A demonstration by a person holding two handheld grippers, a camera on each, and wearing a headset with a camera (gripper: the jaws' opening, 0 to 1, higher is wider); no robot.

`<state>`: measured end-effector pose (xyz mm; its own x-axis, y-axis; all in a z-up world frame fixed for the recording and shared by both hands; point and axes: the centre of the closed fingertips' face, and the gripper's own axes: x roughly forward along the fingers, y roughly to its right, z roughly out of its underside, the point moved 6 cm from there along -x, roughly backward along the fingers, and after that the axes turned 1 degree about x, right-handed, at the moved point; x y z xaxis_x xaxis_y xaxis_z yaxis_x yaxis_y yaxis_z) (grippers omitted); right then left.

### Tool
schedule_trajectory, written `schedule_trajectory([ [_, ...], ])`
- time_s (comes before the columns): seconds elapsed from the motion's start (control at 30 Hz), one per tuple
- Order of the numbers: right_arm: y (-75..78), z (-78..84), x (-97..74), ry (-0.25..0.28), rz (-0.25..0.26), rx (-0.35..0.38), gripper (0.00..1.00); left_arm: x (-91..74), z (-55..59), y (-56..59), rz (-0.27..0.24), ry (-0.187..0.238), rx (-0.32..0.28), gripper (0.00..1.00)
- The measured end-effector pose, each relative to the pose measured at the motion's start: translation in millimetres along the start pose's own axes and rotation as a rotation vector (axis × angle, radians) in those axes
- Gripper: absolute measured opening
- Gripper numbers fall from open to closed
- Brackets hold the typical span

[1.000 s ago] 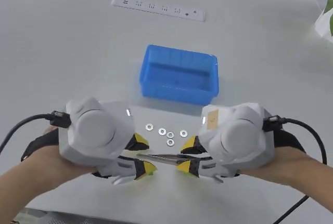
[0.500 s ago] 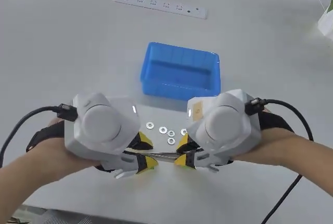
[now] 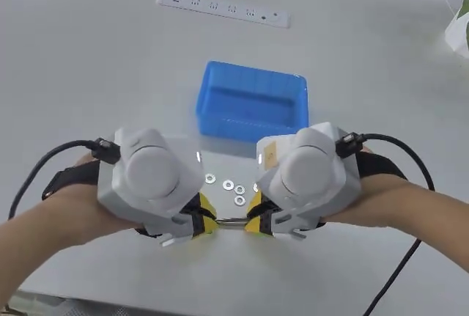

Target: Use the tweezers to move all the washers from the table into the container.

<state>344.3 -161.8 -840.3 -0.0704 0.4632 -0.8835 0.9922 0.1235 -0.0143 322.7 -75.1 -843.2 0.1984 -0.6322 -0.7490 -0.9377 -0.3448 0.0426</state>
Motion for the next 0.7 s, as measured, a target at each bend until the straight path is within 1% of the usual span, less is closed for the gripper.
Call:
schedule_trajectory([
  [0.1,-3.9,1.8,-0.8,0.021,-0.003,0.006,0.08,-0.8,-0.6,1.5,0.024,-0.012,0.009,0.07],
  [0.2,-6.3,3.9,-1.9,0.049,-0.004,0.026,0.08,-3.6,-3.2,2.1,0.041,-0.011,0.027,0.06],
  [0.23,-7.1,4.4,-2.4,0.066,-0.006,0.037,0.07,-4.6,-3.9,2.6,0.05,-0.015,0.041,0.06],
  [0.33,-8.5,5.0,-3.9,0.091,-0.006,0.044,0.07,-7.3,-6.2,2.5,0.063,-0.02,0.07,0.06],
  [0.5,-7.7,3.2,-5.1,0.132,0.008,0.035,0.07,-13.4,-11.1,-1.2,0.094,-0.029,0.117,0.06],
  [0.7,-5.5,1.6,-9.1,0.188,0.024,0.055,0.07,-21.0,-17.4,-6.6,0.106,-0.03,0.159,0.06],
])
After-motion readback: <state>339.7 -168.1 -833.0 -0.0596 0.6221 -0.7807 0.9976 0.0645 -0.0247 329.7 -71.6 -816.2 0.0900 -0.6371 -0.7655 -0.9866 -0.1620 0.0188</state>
